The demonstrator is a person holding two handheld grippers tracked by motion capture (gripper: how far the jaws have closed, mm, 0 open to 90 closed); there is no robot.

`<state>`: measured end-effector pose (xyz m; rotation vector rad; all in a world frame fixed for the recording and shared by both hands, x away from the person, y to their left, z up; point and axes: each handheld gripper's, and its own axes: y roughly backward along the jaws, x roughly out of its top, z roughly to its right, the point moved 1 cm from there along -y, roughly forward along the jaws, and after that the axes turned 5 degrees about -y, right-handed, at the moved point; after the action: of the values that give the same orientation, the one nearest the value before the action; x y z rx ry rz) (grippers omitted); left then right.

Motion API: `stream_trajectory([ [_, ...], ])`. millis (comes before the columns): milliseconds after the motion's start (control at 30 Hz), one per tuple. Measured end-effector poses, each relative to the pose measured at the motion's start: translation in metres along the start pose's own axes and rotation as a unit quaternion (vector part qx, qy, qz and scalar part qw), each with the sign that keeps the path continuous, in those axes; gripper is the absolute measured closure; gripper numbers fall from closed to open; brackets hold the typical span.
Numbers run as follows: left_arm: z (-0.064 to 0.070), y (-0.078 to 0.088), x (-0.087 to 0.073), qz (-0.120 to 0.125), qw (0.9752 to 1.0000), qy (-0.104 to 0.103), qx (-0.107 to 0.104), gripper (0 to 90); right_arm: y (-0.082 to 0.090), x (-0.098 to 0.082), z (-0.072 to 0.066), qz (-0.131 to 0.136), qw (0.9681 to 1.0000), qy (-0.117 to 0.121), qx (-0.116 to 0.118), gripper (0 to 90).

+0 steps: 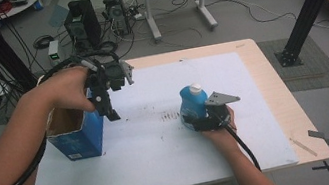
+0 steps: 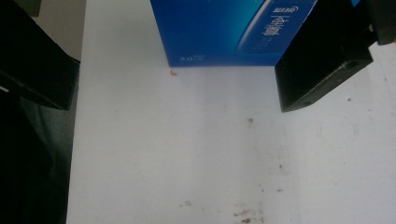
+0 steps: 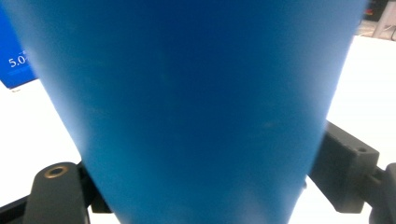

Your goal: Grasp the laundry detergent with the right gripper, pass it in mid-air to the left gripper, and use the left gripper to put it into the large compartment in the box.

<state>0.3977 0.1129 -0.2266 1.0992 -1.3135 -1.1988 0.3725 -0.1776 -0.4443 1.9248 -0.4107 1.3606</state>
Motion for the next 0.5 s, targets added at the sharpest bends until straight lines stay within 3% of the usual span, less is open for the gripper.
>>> stream_trajectory([
  [500, 0.0015, -0.0010, -0.0032, 0.002, 1.0000, 0.002, 0.001, 0.1, -0.0002, -0.0009, -0.0073, 0.016, 0.9995, 0.009, -0.026, 25.4],
])
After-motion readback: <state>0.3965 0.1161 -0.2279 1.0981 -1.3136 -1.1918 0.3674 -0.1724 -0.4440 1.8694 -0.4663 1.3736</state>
